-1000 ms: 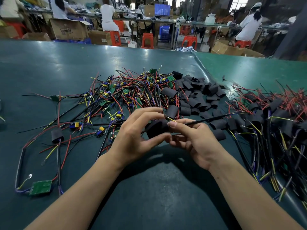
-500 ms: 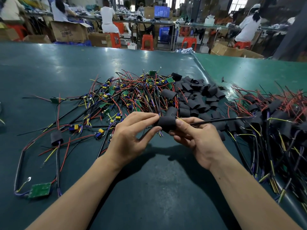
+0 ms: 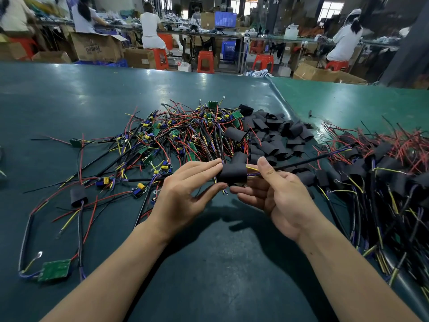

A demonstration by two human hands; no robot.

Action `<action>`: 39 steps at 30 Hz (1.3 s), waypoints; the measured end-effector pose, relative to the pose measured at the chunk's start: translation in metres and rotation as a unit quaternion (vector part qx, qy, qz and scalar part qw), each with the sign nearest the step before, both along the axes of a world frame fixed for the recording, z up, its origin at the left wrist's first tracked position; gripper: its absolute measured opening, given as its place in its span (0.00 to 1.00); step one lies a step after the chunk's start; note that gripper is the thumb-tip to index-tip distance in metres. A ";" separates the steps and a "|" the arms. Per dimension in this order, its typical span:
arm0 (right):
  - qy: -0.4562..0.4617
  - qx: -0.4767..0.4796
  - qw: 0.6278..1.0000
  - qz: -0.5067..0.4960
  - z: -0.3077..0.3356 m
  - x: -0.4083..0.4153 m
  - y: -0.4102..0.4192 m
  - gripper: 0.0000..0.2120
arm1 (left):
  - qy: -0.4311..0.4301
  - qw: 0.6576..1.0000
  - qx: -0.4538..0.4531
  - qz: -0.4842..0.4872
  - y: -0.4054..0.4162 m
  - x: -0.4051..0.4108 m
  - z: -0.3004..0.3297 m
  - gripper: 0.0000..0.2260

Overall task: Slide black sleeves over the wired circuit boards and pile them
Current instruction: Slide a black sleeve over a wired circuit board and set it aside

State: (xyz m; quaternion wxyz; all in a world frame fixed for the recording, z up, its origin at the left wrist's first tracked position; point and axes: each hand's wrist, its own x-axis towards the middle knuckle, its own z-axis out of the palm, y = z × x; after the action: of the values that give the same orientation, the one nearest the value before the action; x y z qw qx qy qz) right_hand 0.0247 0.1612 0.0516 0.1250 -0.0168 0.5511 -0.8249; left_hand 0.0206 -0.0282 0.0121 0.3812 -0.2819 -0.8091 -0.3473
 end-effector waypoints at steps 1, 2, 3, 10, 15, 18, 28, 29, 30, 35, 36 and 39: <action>-0.004 0.002 1.000 0.009 0.001 0.000 0.000 0.20 | -0.001 1.000 0.001 -0.005 0.000 0.000 0.001 0.17; -0.007 0.009 1.000 0.016 0.001 0.000 0.000 0.19 | -0.001 1.000 0.003 -0.008 0.000 0.001 0.001 0.16; -0.007 0.018 1.000 0.019 0.000 0.001 0.000 0.18 | 0.000 1.000 0.004 -0.011 0.000 0.001 0.001 0.16; 0.109 0.116 0.979 -0.124 -0.005 -0.002 0.002 0.10 | 0.029 0.999 -0.005 0.024 -0.001 -0.001 0.001 0.17; 0.111 -0.090 0.896 -0.421 0.012 -0.020 0.047 0.07 | 0.020 0.990 0.010 0.136 -0.002 -0.005 -0.003 0.10; 0.000 -0.202 0.882 -0.425 0.011 -0.026 0.076 0.10 | -0.069 0.960 -0.029 0.271 -0.007 -0.008 -0.006 0.13; -0.060 -0.083 0.960 -0.261 0.001 -0.028 0.056 0.15 | -0.245 0.882 -0.086 0.392 -0.025 -0.011 -0.005 0.11; -0.058 -0.070 0.963 -0.253 0.001 -0.028 0.054 0.14 | -0.246 0.882 -0.086 0.394 -0.026 -0.011 -0.005 0.10; -0.054 -0.052 0.967 -0.245 0.000 -0.028 0.052 0.14 | -0.248 0.880 -0.085 0.396 -0.026 -0.011 -0.005 0.10; -0.036 0.020 0.969 -0.243 -0.002 -0.027 0.050 0.12 | -0.262 0.863 -0.091 0.423 -0.025 -0.009 -0.001 0.12; -0.032 0.032 0.968 -0.247 -0.002 -0.027 0.050 0.12 | -0.262 0.864 -0.091 0.421 -0.027 -0.008 0.000 0.11; -0.020 0.063 0.967 -0.246 -0.002 -0.027 0.049 0.12 | -0.254 0.873 -0.078 0.410 -0.032 -0.005 0.004 0.12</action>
State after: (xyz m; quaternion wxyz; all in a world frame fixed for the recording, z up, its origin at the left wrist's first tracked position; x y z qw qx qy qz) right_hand -0.0018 0.2098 0.0493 -0.0703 0.1440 0.5862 -0.7942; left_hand 0.0152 -0.0603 0.0159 0.2476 0.1438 -0.9455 -0.1551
